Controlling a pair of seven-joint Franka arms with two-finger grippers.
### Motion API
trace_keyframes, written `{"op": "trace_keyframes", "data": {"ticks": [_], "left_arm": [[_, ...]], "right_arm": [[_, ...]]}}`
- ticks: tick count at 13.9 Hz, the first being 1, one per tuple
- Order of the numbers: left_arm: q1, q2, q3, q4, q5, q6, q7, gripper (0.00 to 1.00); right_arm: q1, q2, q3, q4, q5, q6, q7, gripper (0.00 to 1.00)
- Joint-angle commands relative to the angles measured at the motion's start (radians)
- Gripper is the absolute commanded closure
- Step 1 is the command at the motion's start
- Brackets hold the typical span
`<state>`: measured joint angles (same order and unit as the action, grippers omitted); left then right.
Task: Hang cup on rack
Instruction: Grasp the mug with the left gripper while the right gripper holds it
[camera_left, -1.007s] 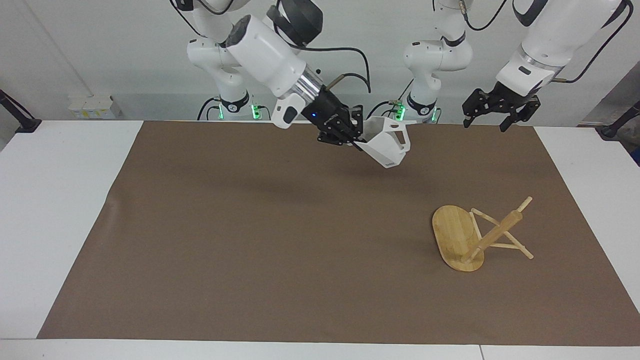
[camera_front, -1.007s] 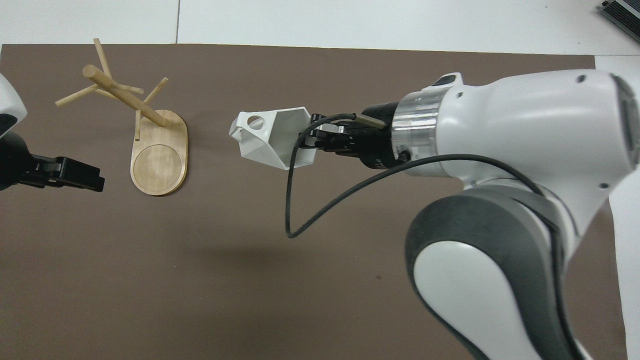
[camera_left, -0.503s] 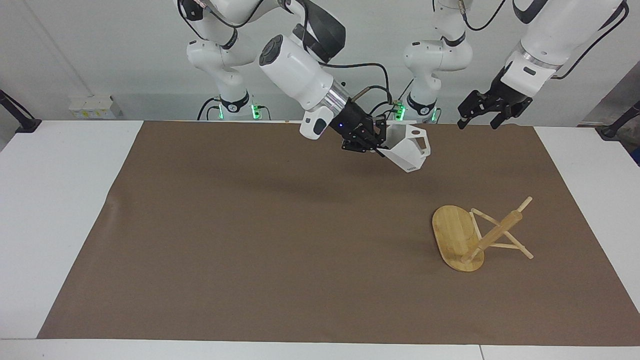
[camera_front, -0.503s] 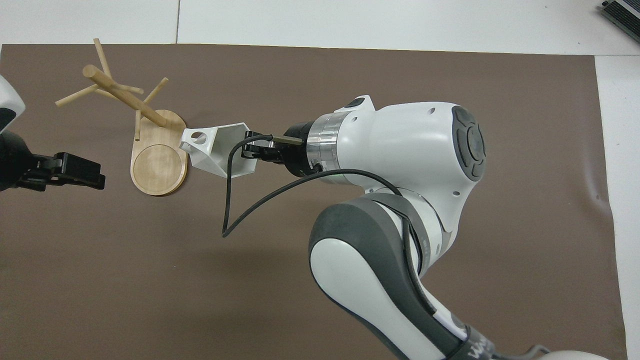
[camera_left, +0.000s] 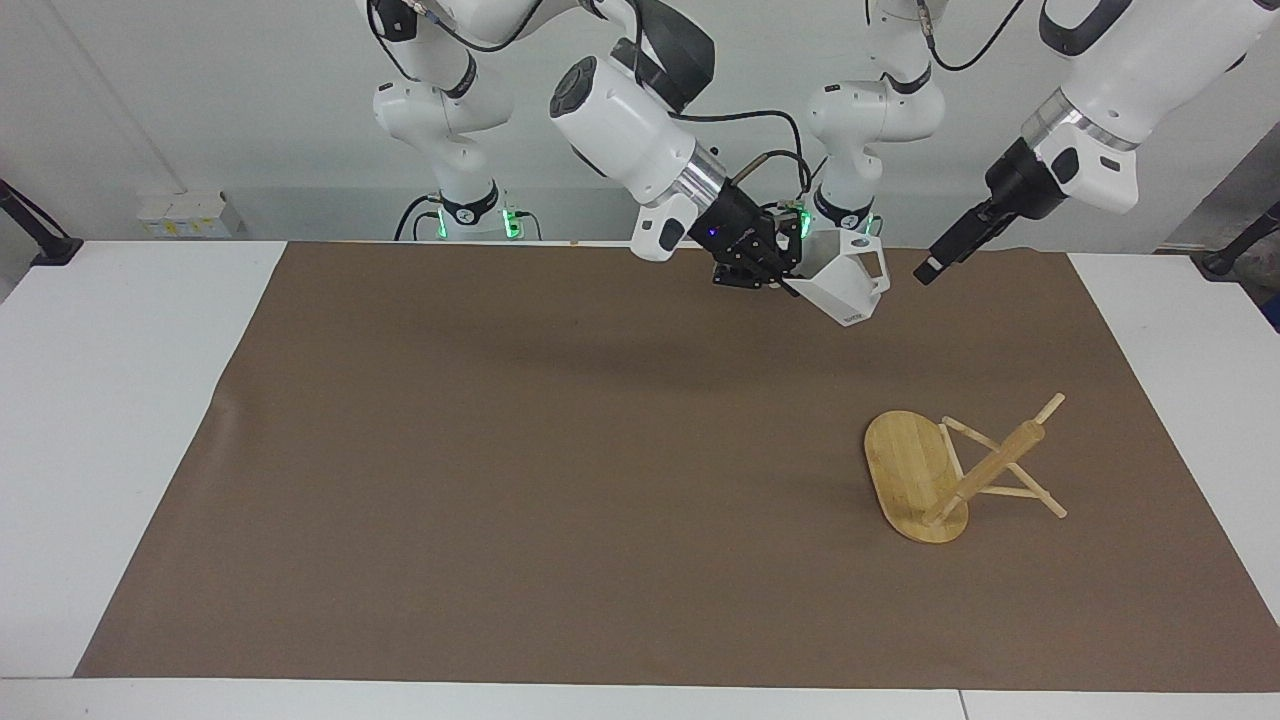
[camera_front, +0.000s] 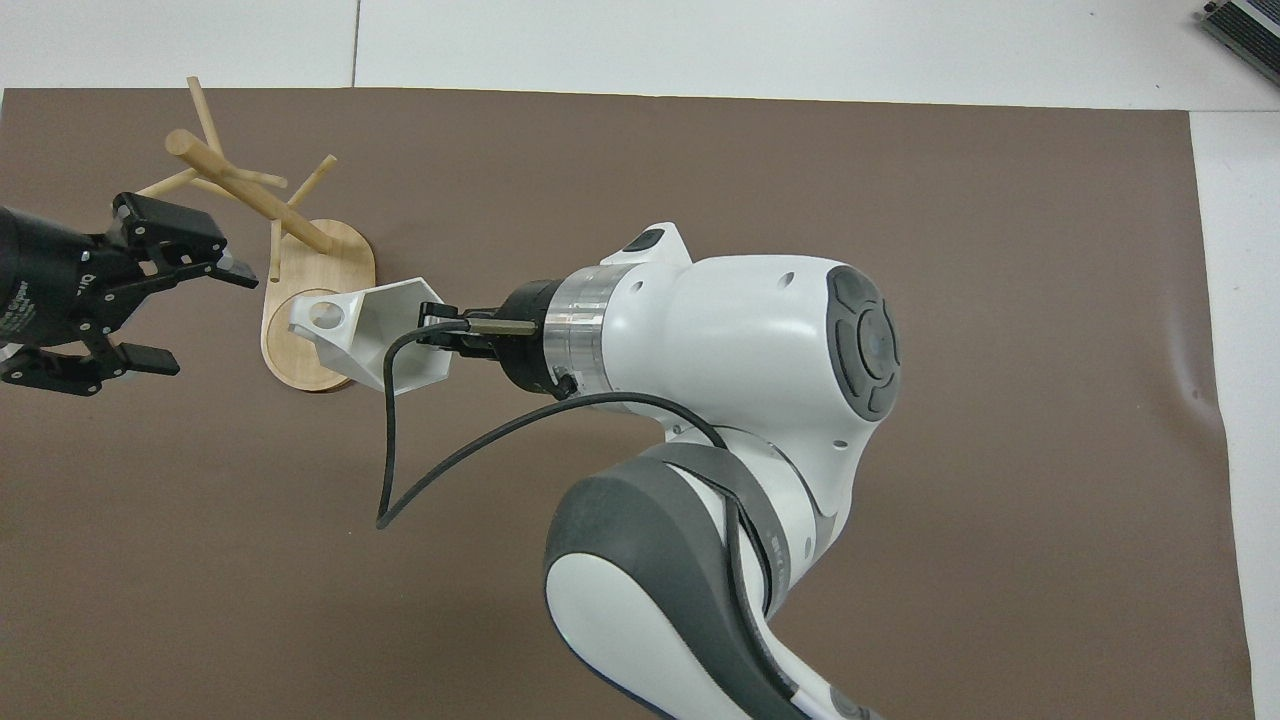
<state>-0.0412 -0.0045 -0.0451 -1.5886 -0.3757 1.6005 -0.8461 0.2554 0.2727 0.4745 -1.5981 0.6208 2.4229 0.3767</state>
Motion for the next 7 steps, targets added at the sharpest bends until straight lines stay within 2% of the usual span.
{"op": "trace_keyframes", "data": {"ticks": [1, 3, 7], "left_arm": [[0.033, 0.052, -0.002, 0.035, -0.078, 0.019, -0.163, 0.0], [0.034, 0.11, -0.002, 0.087, -0.094, 0.012, -0.299, 0.0], [0.057, 0.141, -0.004, 0.081, -0.178, 0.022, -0.539, 0.0]], "right_arm": [[-0.001, 0.007, 0.003, 0.012, 0.016, -0.036, 0.001, 1.0], [-0.002, 0.007, 0.003, 0.012, 0.013, -0.039, 0.001, 1.0], [-0.013, 0.007, 0.003, 0.015, 0.011, -0.039, -0.012, 1.0]]}}
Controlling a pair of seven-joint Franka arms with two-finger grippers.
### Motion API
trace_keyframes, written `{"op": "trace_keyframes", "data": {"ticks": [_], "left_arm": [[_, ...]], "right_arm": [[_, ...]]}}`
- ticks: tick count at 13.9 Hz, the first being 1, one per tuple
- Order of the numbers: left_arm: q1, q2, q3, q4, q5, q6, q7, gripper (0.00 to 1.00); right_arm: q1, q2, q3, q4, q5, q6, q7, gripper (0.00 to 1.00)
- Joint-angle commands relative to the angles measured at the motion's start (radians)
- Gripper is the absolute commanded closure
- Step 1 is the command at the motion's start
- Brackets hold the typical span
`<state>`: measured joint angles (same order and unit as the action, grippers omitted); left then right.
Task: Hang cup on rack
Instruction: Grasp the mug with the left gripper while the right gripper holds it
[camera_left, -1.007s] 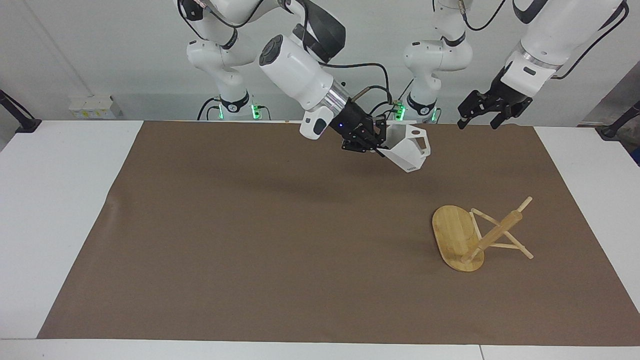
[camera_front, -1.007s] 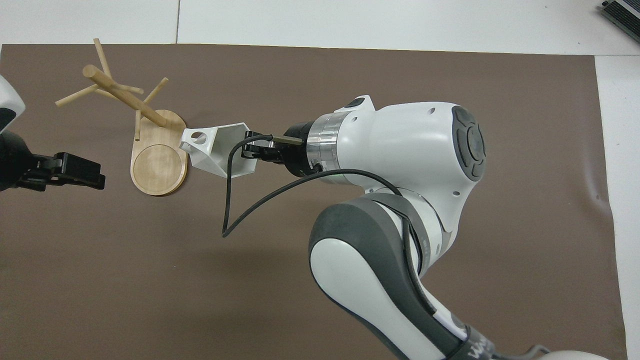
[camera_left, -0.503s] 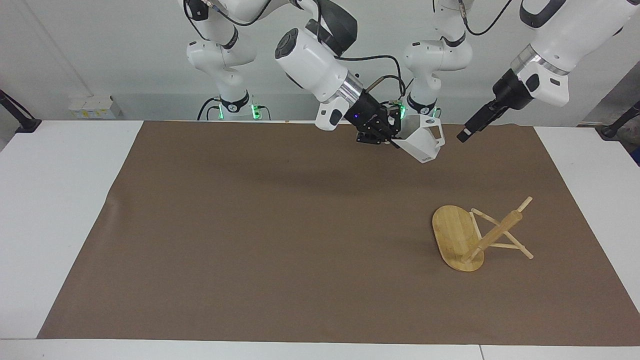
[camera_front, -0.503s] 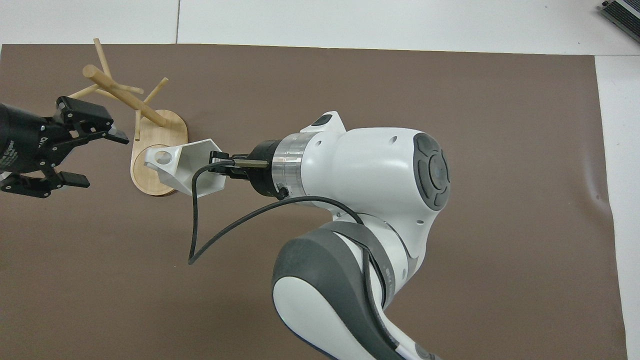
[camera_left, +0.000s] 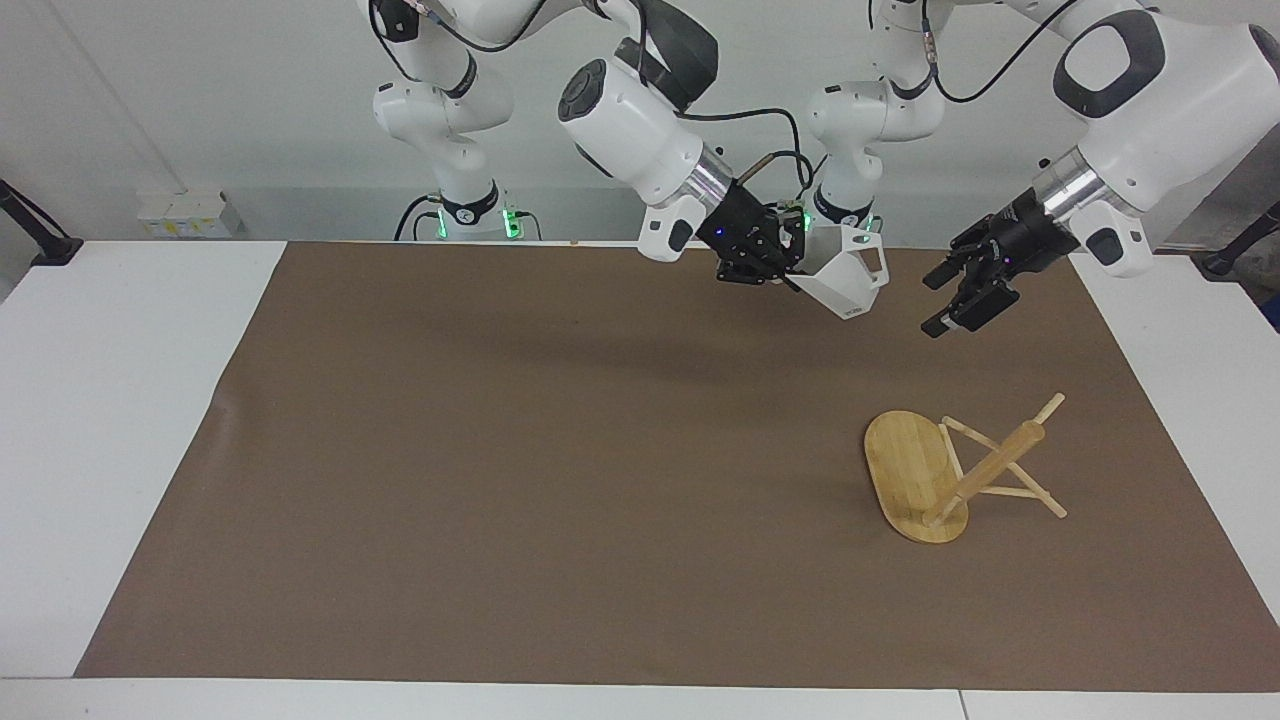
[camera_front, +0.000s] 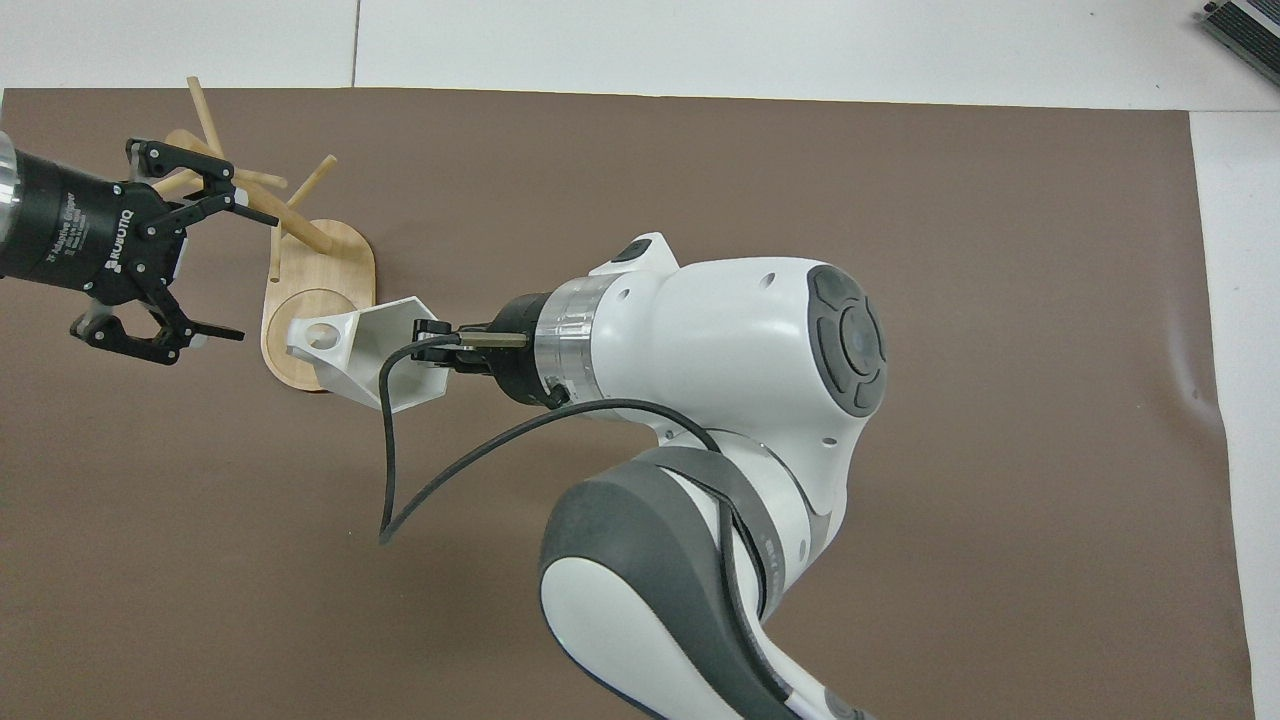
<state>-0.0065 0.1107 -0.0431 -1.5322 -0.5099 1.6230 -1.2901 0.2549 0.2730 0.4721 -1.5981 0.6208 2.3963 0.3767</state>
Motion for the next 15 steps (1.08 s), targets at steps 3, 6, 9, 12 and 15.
{"op": "trace_keyframes", "data": {"ticks": [3, 6, 9, 12, 15], "left_arm": [[0.019, 0.017, -0.005, -0.016, -0.067, 0.003, -0.233, 0.0], [0.017, -0.015, -0.006, -0.074, -0.117, -0.024, -0.264, 0.0], [0.011, -0.039, -0.008, -0.121, -0.142, -0.04, -0.262, 0.0], [0.003, -0.055, -0.008, -0.161, -0.168, -0.028, -0.258, 0.0], [0.002, -0.062, -0.008, -0.169, -0.22, -0.032, -0.256, 0.0]], "right_arm": [[-0.017, 0.006, 0.005, 0.015, 0.011, -0.005, -0.018, 1.0], [-0.031, 0.011, 0.005, 0.02, 0.02, 0.007, -0.016, 1.0], [-0.031, 0.018, 0.005, 0.033, 0.022, 0.009, -0.016, 1.0], [-0.031, 0.025, 0.005, 0.047, 0.058, 0.009, -0.013, 1.0], [-0.031, 0.023, 0.005, 0.047, 0.092, 0.009, -0.013, 1.0]]}}
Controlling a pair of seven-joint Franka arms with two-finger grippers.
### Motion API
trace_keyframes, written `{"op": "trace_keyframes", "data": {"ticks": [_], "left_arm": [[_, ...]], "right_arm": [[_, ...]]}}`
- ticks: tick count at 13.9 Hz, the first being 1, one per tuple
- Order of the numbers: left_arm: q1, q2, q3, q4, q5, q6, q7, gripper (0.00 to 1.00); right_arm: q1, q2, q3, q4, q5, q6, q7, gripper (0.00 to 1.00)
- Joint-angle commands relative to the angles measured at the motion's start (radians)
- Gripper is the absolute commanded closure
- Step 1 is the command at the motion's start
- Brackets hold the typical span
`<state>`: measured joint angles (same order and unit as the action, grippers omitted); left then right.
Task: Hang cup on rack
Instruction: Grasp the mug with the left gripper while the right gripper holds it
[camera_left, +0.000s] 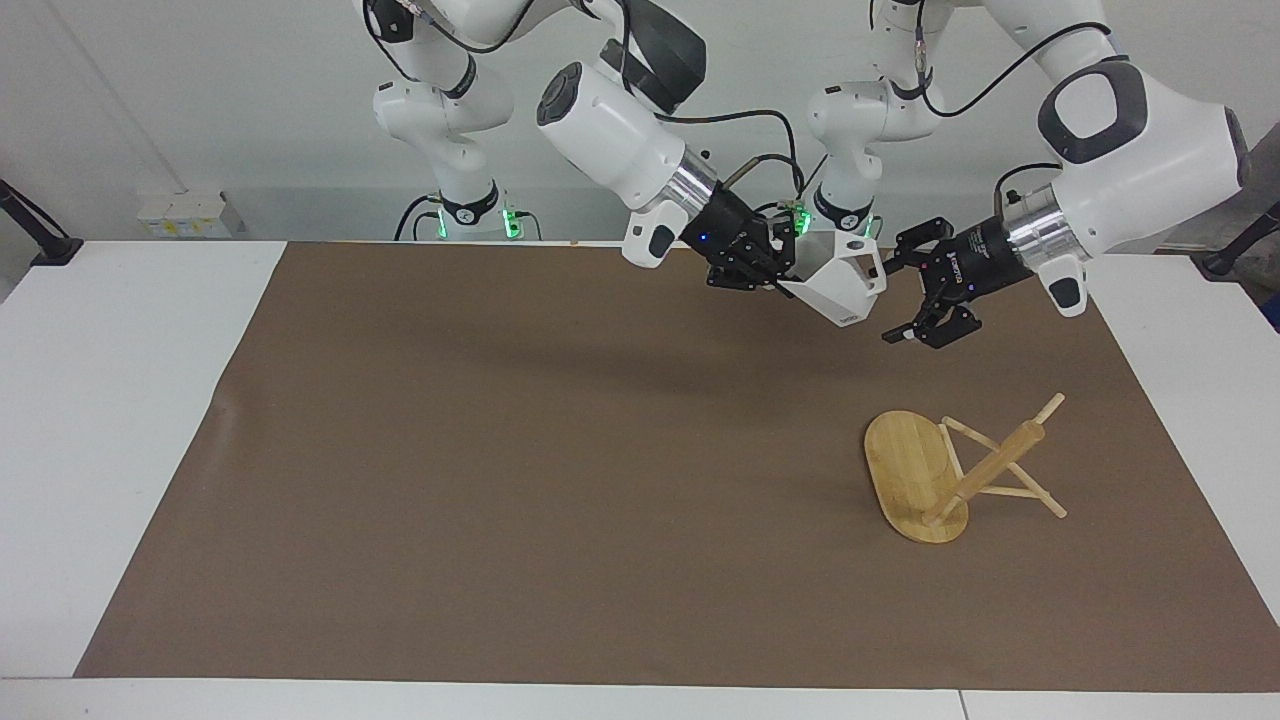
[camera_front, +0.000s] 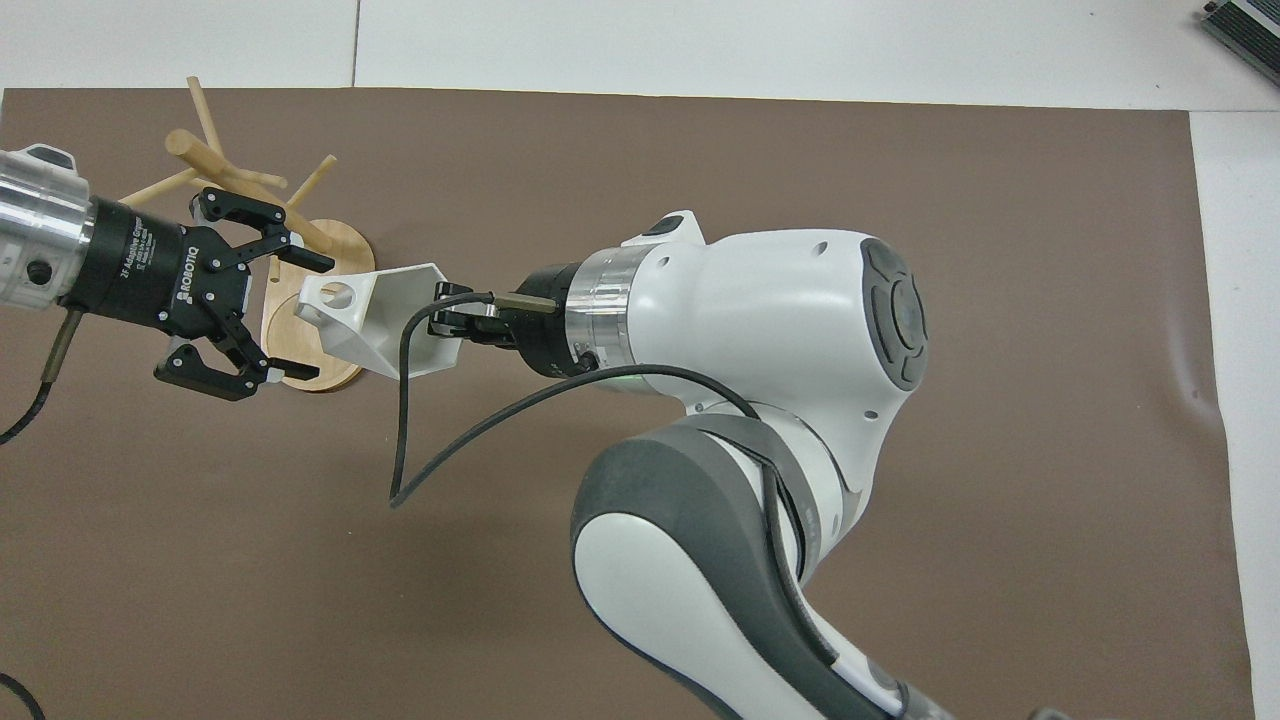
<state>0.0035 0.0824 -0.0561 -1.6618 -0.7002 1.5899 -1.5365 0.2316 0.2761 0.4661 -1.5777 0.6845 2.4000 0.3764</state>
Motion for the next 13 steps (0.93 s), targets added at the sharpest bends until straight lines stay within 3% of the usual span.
{"op": "trace_keyframes", "data": {"ticks": [1, 8, 13], "left_arm": [[-0.011, -0.033, 0.002, -0.039, -0.031, 0.001, -0.01, 0.0], [-0.011, -0.055, 0.001, -0.047, -0.055, -0.041, 0.002, 0.0], [-0.039, -0.075, 0.001, -0.092, -0.085, 0.031, -0.002, 0.0]], "right_arm": [[-0.008, 0.02, 0.011, 0.027, 0.029, 0.005, -0.013, 1.0], [-0.009, 0.021, 0.011, 0.027, 0.029, 0.005, -0.013, 1.0], [-0.009, 0.02, 0.011, 0.028, 0.029, 0.005, -0.013, 1.0]]}}
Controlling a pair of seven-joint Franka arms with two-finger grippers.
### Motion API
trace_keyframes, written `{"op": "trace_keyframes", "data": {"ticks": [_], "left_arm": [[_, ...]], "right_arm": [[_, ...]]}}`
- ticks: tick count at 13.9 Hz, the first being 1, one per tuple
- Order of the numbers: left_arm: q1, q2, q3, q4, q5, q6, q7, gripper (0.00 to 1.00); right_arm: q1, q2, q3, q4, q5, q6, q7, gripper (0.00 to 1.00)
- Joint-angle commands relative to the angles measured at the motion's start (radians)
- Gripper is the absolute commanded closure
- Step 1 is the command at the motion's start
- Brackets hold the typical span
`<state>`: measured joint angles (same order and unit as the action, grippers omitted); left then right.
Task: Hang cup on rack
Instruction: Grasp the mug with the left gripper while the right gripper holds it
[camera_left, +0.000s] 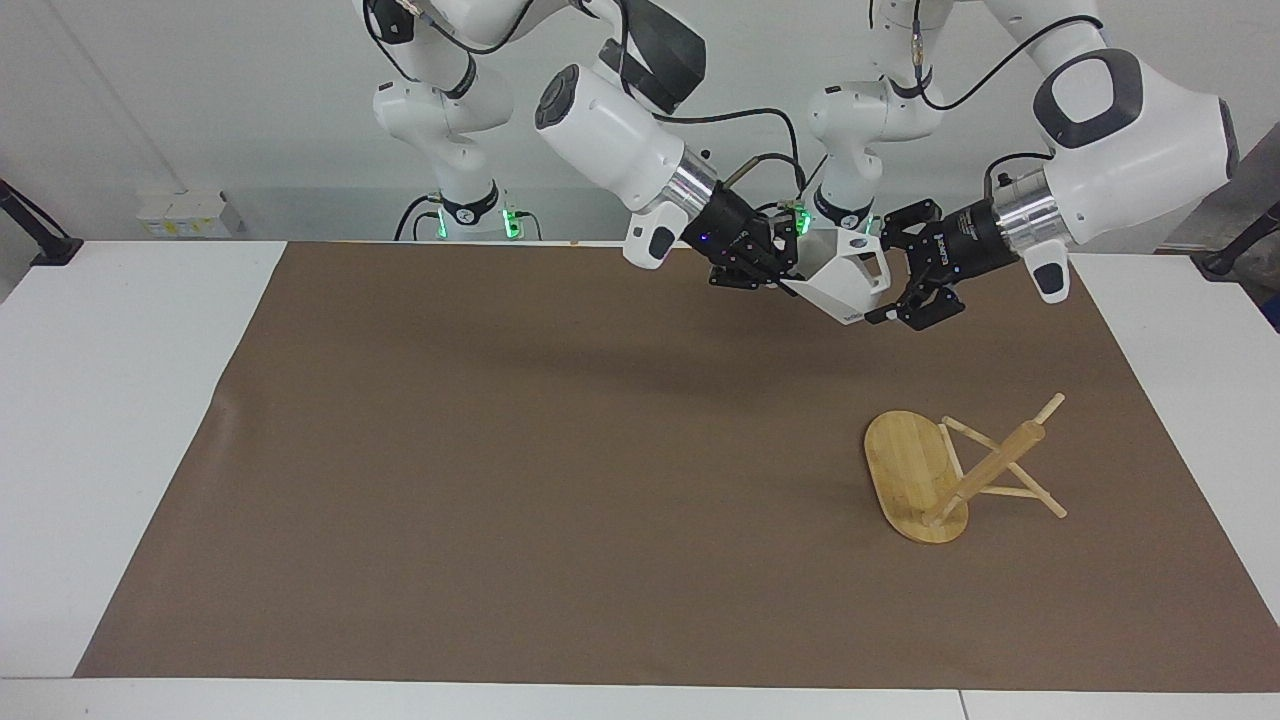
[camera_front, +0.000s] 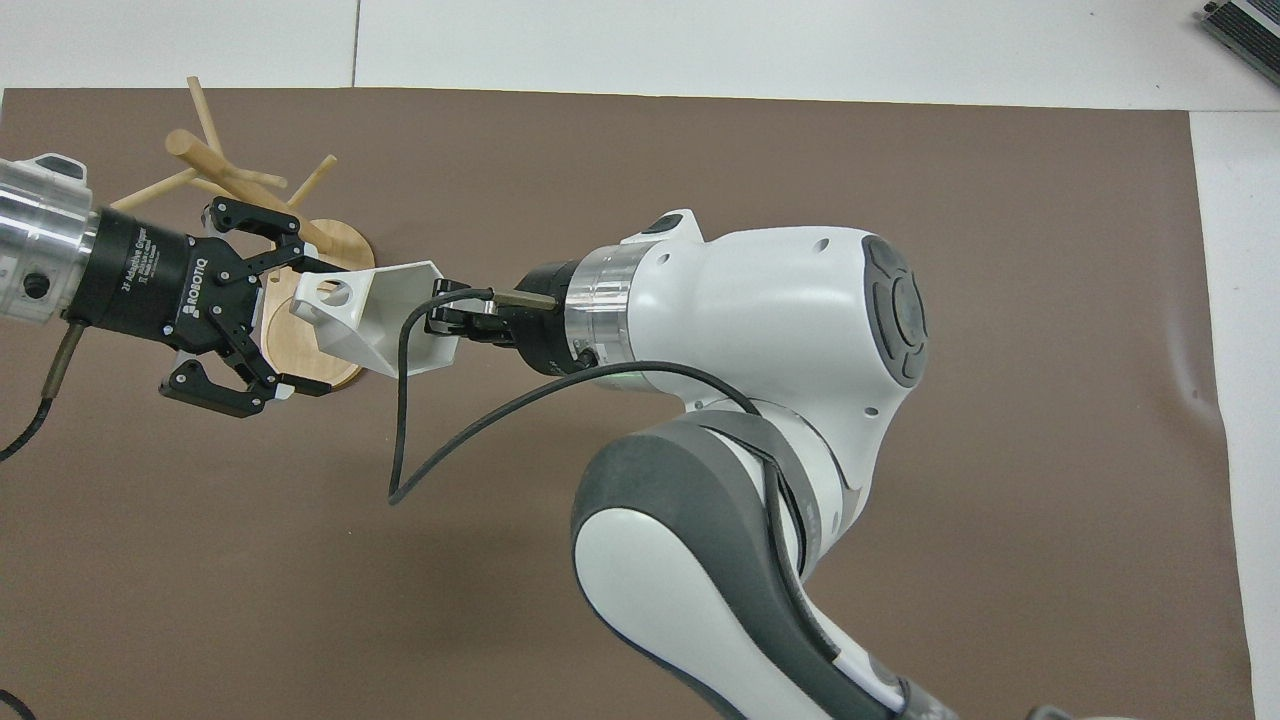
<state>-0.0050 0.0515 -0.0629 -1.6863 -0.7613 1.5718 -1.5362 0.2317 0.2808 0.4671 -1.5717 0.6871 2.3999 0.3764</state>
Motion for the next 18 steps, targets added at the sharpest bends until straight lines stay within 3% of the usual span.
{"op": "trace_keyframes", "data": {"ticks": [1, 6, 7, 9, 10, 18], "left_arm": [[-0.044, -0.045, 0.009, -0.076, -0.024, 0.068, -0.004, 0.0], [-0.046, -0.055, 0.009, -0.099, -0.023, 0.108, -0.01, 0.0], [-0.046, -0.055, 0.009, -0.099, -0.023, 0.108, -0.009, 0.06], [-0.044, -0.055, 0.011, -0.098, -0.023, 0.108, -0.01, 0.81], [-0.038, -0.055, 0.011, -0.095, -0.023, 0.108, -0.012, 1.0], [-0.027, -0.065, 0.015, -0.096, -0.021, 0.106, 0.001, 1.0]], "right_arm": [[-0.009, 0.015, 0.01, 0.022, 0.026, 0.005, -0.013, 1.0], [-0.009, 0.017, 0.008, 0.022, 0.025, 0.005, -0.013, 1.0], [-0.009, 0.015, 0.008, 0.022, 0.025, 0.005, -0.013, 1.0], [-0.009, 0.015, 0.01, 0.022, 0.025, 0.005, -0.013, 1.0], [-0.009, 0.015, 0.01, 0.022, 0.026, 0.005, -0.011, 1.0], [-0.009, 0.015, 0.008, 0.022, 0.026, 0.005, -0.005, 1.0]]}}
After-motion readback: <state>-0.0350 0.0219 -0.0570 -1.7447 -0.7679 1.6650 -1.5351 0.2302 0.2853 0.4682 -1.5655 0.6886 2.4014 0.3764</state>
